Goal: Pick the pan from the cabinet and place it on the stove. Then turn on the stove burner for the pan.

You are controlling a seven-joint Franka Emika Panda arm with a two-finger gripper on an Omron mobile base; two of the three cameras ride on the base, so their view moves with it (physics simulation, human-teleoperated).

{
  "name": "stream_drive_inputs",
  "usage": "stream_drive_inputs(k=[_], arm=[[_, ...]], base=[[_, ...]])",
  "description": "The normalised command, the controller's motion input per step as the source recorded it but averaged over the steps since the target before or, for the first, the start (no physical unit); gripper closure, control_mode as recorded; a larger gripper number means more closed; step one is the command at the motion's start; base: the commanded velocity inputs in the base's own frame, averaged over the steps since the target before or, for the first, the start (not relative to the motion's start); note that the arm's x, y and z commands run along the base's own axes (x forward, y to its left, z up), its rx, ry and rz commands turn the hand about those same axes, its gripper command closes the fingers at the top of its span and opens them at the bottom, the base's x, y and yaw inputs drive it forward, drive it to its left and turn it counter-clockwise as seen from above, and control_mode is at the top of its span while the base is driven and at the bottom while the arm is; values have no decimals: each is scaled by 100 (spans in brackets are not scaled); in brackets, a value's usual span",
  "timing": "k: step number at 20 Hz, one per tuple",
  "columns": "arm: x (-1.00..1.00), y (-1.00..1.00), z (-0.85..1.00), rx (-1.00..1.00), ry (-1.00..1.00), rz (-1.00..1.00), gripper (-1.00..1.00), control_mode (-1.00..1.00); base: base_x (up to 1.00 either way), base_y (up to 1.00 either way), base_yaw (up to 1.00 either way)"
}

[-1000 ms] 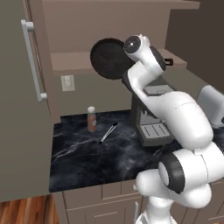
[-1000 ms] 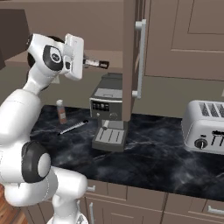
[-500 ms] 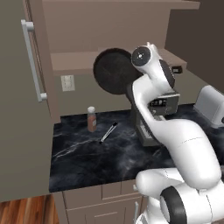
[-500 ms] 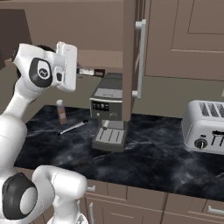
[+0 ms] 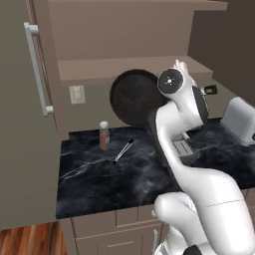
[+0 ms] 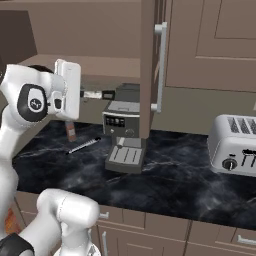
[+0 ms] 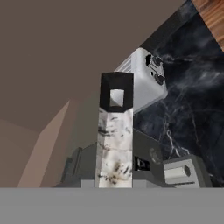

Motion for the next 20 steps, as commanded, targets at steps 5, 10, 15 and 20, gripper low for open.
stream_drive_inputs(k=[5,10,15,20], arm=[[-40,2,-6,0,0,0,100,-100],[-18,1,0,0,0,0,100,-100],[-25,0,-7,0,0,0,100,100],[0,0,0,0,0,0,100,100]], base=[[0,0,0],[0,0,0],[-9,0,0],[-61,5,0]])
